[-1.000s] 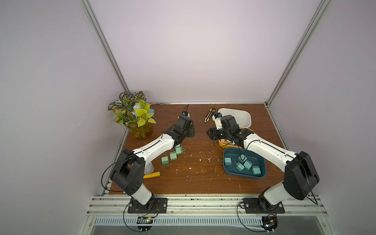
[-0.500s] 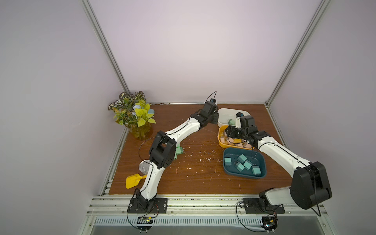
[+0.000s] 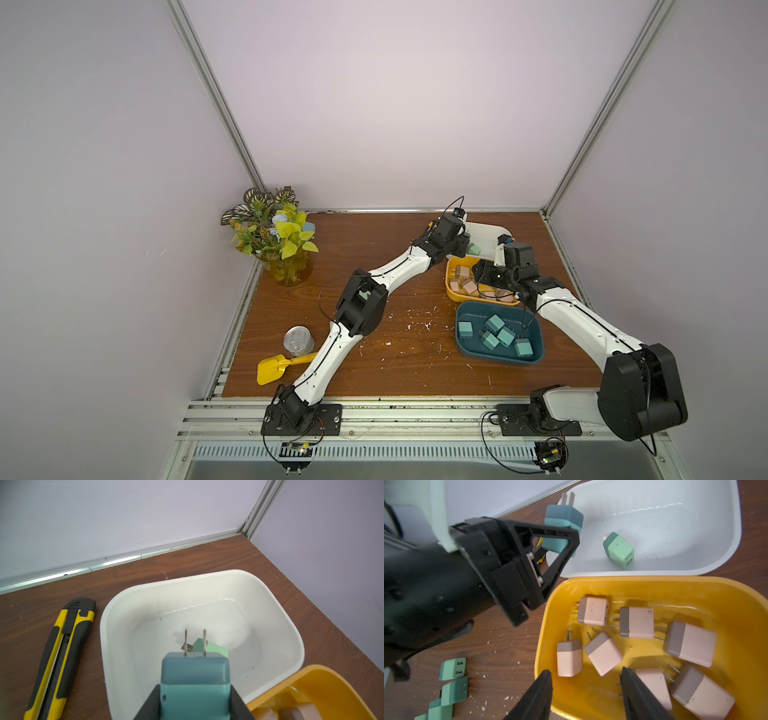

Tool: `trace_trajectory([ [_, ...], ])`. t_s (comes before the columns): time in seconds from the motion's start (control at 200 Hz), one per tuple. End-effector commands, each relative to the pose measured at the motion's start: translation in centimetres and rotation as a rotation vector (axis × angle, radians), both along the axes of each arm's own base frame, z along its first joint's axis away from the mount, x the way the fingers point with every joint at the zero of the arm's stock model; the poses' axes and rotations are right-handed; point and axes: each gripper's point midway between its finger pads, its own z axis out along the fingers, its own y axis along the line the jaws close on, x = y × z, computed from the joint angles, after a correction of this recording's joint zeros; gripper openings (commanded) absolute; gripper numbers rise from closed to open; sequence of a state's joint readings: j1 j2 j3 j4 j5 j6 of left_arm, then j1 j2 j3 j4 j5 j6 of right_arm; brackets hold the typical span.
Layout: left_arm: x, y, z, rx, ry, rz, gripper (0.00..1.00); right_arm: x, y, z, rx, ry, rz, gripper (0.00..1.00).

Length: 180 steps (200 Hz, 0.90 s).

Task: Place the plugs by color into the storage box
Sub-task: Place the plug in the storage box.

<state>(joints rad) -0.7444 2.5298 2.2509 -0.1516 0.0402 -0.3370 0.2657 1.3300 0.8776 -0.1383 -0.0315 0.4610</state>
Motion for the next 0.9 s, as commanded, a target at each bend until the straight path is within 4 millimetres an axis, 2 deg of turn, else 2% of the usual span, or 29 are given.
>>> trace_trajectory([
  [0.0,1.0,-1.2,2.6,-0.085,-0.059,0.002,0.05,0.0,-0.2,1.1,0.023,-0.046,-0.003,0.59],
  [0.1,1.4,-1.1,2.3,-0.076,-0.065,0.019,0.13,0.0,-0.3,1.0,0.026,-0.043,-0.002,0.59],
  [0.175,1.5,-0.8,2.2,-0.062,-0.069,0.03,0.29,0.0,-0.3,0.9,0.026,-0.039,-0.001,0.59],
  [0.265,1.5,-0.6,2.0,-0.05,-0.063,0.035,0.4,0.1,-0.3,1.0,0.031,-0.045,0.001,0.6],
  [0.38,1.3,-0.5,2.3,-0.046,-0.062,0.038,0.43,0.2,-0.1,0.9,0.043,-0.043,0.008,0.6],
  [0.655,1.2,-0.5,4.9,-0.057,-0.107,0.039,0.5,-0.1,0.2,1.0,0.058,-0.037,0.016,0.6],
  [0.896,1.0,-0.4,5.2,-0.053,-0.11,0.03,0.58,0.1,0.2,1.2,0.059,-0.04,0.018,0.6],
])
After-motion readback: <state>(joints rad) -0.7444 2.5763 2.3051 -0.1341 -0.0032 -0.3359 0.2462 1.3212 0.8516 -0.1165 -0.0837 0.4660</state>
